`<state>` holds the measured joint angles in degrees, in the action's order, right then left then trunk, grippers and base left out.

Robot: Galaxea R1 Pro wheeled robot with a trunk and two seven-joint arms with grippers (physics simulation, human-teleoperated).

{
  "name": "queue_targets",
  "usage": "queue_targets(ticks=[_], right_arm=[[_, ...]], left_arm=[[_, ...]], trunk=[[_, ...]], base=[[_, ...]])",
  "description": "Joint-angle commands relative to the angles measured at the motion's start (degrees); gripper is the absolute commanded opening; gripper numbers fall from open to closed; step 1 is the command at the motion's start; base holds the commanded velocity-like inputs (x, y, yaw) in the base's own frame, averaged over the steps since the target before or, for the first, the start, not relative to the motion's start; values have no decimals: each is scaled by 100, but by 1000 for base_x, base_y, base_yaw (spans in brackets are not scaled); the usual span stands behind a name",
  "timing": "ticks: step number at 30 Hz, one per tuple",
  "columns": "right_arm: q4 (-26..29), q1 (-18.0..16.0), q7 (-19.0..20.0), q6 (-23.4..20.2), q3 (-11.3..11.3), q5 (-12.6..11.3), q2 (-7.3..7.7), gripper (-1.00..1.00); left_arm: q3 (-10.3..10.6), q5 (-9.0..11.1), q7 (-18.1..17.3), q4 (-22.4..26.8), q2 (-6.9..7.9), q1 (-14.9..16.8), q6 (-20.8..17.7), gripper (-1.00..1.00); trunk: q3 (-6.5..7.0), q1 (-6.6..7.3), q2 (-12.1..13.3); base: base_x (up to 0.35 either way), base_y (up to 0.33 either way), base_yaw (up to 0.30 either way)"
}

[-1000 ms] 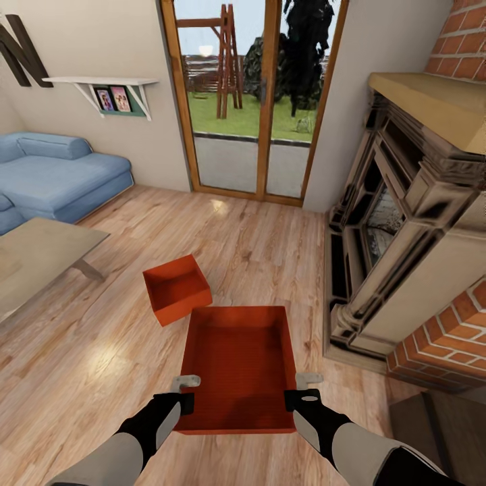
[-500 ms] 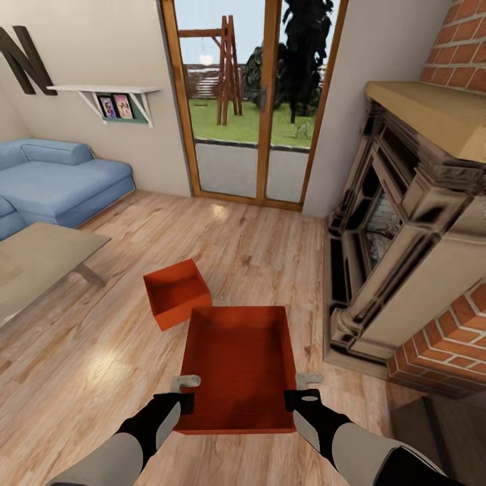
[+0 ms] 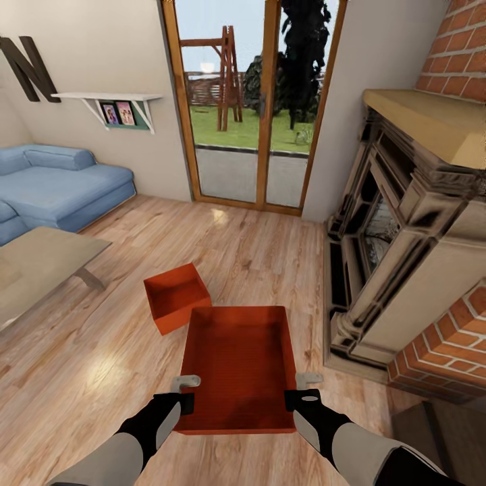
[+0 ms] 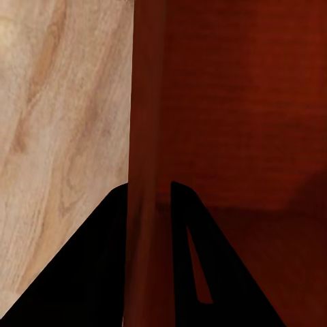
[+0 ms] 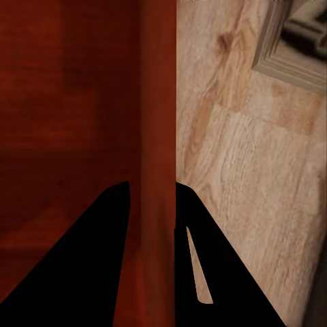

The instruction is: Move the two storage containers from the living room to the garage. In the garage, place one container on the floor and stack the other container on top of it (either order is fine).

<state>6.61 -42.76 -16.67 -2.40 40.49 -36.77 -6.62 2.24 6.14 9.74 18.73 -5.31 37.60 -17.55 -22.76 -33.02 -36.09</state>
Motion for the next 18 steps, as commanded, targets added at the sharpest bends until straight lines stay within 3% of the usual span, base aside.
queue_targets(ticks=[1, 18], right_arm=[[16, -4, -12, 69, -86, 105, 46, -100], [9, -4, -11, 80, -85, 113, 46, -100]], left_arm=[[-136, -16, 54, -1, 13, 2, -50, -100], [-136, -16, 54, -4, 13, 2, -55, -100]], trunk=[[0, -1, -6], [95, -1, -6]], base=[[0, 0, 0], [0, 0, 0]])
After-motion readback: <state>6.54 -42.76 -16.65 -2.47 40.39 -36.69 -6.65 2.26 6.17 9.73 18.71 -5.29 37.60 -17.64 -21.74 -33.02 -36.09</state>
